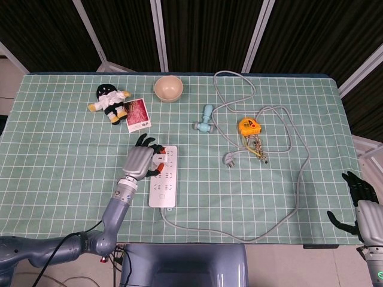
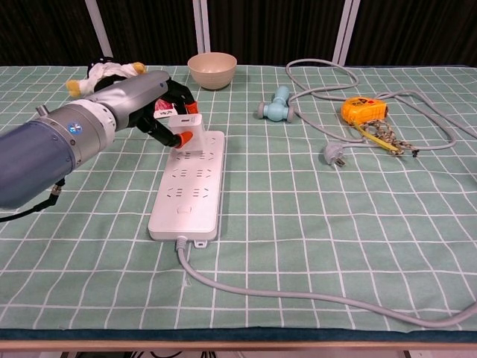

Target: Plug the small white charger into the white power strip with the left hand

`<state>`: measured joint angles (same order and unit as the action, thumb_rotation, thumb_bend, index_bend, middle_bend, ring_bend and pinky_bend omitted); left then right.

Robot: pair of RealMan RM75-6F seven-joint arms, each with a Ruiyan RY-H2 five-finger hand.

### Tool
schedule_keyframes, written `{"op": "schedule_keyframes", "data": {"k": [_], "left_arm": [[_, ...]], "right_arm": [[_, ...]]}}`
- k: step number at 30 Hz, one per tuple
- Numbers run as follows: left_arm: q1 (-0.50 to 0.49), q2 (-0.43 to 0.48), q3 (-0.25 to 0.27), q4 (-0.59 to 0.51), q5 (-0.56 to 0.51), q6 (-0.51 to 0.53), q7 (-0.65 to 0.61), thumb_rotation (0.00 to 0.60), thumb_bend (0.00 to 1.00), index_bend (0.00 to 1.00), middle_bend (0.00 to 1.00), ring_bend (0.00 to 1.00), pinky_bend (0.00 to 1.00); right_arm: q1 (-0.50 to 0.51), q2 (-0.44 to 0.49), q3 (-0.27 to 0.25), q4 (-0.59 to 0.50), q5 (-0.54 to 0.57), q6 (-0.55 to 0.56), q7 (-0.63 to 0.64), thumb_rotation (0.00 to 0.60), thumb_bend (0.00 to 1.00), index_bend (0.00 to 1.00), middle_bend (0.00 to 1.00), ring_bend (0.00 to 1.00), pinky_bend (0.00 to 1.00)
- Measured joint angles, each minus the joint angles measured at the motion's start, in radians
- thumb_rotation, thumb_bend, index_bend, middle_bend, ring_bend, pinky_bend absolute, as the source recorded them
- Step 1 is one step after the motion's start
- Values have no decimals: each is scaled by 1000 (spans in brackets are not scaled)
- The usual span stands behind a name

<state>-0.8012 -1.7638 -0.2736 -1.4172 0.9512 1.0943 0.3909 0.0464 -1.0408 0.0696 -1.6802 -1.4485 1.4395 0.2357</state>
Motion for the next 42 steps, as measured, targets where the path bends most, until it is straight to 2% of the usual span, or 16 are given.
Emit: {"op": "schedule_keyframes", "data": {"k": [42], "left_arm": [[12,-22,3,31,19,-31,-39,600,558,621,613,141,49]], "right_arm": [[-1,-3,1,3,-3,3,-3,600,347,39,0,0,0]]}}
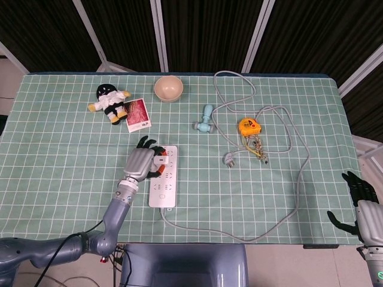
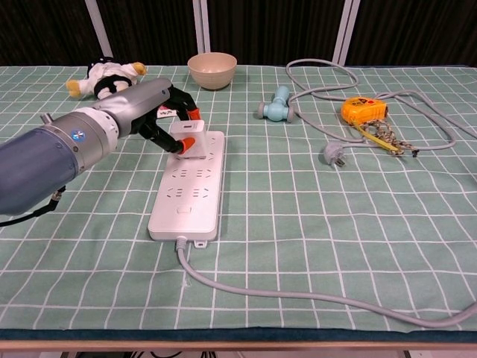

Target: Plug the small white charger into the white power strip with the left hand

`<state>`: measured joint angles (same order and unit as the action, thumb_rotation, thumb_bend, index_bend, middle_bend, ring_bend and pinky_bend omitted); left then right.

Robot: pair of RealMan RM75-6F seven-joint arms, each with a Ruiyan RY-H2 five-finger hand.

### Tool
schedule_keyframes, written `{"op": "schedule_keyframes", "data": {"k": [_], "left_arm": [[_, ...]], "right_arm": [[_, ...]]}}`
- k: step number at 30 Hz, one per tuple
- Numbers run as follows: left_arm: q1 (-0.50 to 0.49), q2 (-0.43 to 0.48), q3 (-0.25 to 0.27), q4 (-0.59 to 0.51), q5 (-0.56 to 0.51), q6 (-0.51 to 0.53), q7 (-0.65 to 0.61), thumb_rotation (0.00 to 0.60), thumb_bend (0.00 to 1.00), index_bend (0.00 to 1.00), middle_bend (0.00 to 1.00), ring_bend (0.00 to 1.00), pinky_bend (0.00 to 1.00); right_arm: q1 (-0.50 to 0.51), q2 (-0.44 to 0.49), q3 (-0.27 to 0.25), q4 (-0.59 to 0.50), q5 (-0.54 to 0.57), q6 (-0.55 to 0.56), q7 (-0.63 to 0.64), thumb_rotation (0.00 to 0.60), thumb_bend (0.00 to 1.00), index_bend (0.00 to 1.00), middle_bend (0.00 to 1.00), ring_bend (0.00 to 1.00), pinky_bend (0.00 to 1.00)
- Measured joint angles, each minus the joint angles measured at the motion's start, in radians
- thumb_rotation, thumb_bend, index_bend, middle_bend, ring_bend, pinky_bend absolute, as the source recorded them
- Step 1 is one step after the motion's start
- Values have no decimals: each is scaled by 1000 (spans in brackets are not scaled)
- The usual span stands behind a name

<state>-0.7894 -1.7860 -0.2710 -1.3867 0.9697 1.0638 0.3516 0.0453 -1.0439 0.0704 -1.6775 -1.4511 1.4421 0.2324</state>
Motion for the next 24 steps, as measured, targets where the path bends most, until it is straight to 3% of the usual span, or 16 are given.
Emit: {"op": "schedule_keyframes", "data": {"k": [24], "left_arm": [[34,-4,11,44,13,-10,-54,600,558,635,625,151,49]], "right_arm": [[-1,-1,0,1,0,1,1,600,348,39,0,0,0]]}}
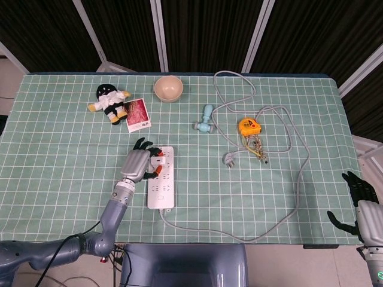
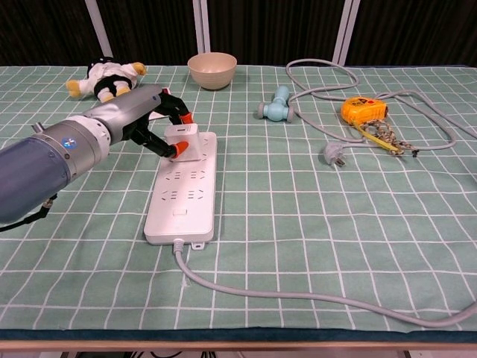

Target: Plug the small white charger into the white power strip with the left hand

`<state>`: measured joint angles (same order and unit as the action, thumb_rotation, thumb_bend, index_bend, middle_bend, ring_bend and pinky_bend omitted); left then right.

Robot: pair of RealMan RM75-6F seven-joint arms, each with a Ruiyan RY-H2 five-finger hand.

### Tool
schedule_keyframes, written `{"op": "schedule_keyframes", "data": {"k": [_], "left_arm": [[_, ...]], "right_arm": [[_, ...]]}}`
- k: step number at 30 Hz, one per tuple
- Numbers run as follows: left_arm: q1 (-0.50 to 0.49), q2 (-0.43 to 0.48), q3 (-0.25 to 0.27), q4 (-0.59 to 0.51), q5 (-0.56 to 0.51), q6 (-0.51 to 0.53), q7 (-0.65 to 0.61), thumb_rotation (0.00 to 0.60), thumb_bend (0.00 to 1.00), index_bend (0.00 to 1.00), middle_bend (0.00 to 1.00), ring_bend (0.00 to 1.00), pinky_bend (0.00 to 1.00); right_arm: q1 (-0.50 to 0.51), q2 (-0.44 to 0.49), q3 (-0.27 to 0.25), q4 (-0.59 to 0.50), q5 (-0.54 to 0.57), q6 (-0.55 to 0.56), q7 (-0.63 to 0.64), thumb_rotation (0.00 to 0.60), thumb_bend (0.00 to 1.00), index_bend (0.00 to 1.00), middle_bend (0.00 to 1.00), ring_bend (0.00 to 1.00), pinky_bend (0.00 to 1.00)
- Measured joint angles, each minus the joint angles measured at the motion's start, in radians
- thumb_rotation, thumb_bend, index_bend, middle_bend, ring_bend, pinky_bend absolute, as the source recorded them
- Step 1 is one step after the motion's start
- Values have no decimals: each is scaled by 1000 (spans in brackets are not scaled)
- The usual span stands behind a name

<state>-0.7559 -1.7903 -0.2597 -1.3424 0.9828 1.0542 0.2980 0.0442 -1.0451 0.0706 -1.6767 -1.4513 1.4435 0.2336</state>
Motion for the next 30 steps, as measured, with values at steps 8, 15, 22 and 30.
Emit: {"op": "schedule_keyframes", "data": {"k": [8,15,22,30], "left_arm": [[3,-7,4,11,-6,-13,7,600,527,611,605,151,49],[9,0,9,4,5,-9,11,600,157,251,223,47,1],[21,29,9,-25,26,9,9,600,99,39,50,0,0],[42,82,-3,-91,38,33,-7,600,102,56,61,0,10]], "right_arm": [[0,-1,1,1,-2,3,1,600,347,39,0,0,0],[-1,-1,1,1,-4,4,2,600,348,39,0,0,0],[-1,-3,2,1,-3,7,-2,600,348,39,0,0,0],[-3,-4,2,1,-6,12,-3,600,347,39,0,0,0]]}}
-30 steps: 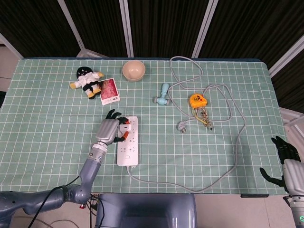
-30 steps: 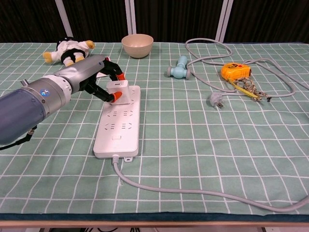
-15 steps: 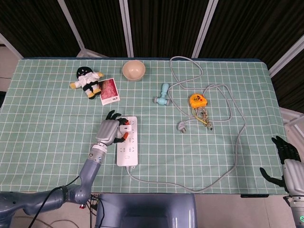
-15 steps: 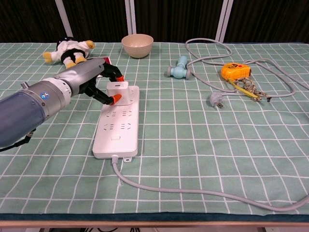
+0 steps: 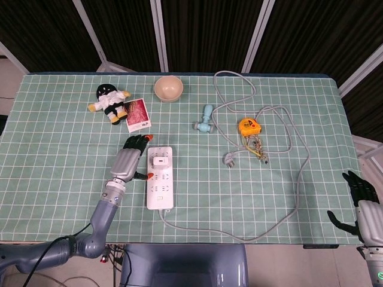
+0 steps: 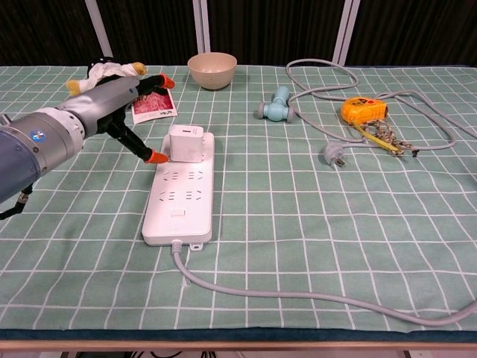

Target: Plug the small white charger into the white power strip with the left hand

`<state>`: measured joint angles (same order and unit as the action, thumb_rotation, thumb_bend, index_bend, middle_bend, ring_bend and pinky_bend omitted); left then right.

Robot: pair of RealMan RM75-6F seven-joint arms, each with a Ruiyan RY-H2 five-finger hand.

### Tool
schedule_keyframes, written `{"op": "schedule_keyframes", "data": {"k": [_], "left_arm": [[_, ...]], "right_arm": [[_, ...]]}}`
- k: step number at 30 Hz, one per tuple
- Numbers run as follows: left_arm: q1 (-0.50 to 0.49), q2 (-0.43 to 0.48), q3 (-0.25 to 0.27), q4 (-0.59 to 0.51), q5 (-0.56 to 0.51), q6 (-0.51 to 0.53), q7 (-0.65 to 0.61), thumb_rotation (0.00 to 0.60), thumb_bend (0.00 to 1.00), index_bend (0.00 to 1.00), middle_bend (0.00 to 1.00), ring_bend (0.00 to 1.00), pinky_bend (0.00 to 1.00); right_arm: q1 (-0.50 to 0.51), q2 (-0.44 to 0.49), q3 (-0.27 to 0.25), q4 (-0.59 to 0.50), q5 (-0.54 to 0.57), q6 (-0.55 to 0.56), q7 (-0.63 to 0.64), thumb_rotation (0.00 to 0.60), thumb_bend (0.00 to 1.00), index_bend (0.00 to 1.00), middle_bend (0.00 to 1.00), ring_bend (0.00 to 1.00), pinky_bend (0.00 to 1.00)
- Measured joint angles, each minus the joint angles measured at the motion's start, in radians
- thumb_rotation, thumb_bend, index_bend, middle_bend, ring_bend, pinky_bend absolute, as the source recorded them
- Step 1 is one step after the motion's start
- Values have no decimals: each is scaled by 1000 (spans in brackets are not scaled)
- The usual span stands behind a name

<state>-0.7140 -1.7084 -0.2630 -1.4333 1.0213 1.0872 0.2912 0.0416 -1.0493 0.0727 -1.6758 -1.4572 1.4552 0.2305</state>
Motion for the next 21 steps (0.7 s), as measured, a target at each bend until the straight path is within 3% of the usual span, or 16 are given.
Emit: {"op": "schedule_keyframes", "data": {"k": [1,2,5,9,11,15,21], "left_arm": [[2,8,-4,-14,2,3,-5,600,108,76,79,7,33],[5,19,-11,-34,5,8,-14,600,125,131,140,54,118],[11,46,-36,-95,14,19,-50,600,203,304,389,301,439],[15,73,-88,-186,13,21,-135,600,294,564,678,624,730],[15,83,-120,-232,-4,12,-192,600,303,668,791,739,834],[11,102,-165,-294,-92,-52,-278,600,303,808,956,944,993],[-18,159,-217,-342,-289,-246,-385,600,303,932,1000,1000,1000]], "right_arm": [[0,0,0,0,0,0,1,600,348,39,0,0,0],[0,0,0,0,-1,1,1,600,348,39,0,0,0],[0,0,0,0,-2,1,1,600,347,39,0,0,0],[0,0,0,0,-2,1,2,600,348,39,0,0,0],[0,0,0,0,-2,1,3,600,347,39,0,0,0],[0,1,0,-1,0,-1,5,600,348,39,0,0,0],[0,3,0,-1,2,-4,10,600,347,39,0,0,0]]}}
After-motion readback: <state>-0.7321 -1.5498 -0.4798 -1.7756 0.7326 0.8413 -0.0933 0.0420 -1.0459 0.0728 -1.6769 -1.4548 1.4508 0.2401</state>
